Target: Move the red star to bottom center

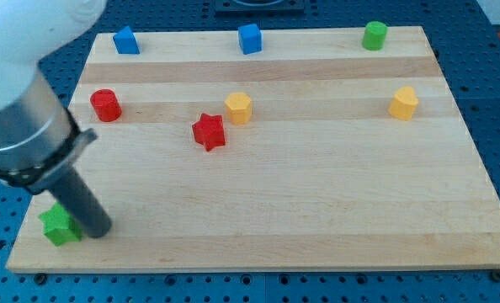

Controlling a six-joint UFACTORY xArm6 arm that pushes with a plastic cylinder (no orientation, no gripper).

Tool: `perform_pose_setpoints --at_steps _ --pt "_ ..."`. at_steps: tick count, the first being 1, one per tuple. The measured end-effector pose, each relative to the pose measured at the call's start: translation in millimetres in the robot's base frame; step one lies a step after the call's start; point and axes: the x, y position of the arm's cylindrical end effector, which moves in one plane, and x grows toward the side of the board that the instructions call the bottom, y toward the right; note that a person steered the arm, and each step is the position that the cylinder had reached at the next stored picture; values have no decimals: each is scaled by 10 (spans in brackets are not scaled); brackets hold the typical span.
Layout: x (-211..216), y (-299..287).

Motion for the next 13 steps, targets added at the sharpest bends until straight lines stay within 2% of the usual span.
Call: perform_pose_setpoints --at_steps 1,4,6,11,13 --pt "-167 312" --pt "-1202 205" --pt "-1523 312" --pt "-1565 1465" --pt "-1381 1546"
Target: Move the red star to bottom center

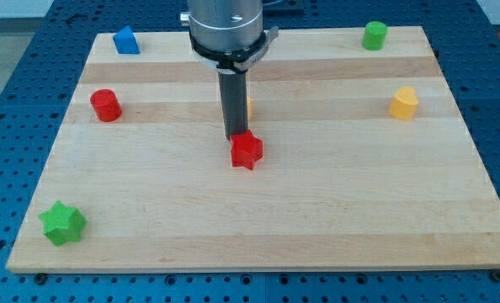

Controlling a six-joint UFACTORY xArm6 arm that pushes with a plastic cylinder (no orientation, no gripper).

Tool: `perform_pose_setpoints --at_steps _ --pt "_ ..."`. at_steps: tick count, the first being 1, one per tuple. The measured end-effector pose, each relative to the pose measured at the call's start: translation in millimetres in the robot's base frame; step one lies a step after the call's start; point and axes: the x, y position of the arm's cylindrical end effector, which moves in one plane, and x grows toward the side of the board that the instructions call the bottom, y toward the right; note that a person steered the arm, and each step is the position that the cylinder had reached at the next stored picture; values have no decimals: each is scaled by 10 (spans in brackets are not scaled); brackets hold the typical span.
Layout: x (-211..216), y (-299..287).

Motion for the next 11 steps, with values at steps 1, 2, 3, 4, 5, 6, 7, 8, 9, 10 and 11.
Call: perform_pose_setpoints --at_steps 1,2,3,4,5,6,7,8,9,10,11 --pt "15 217" --pt "17 402" --pt "74 400" --pt "175 399" --pt "280 395" --pt "342 287" --pt "392 169" --pt "392 22" --pt "452 -38" --pt "599 -38" --pt "716 -38"
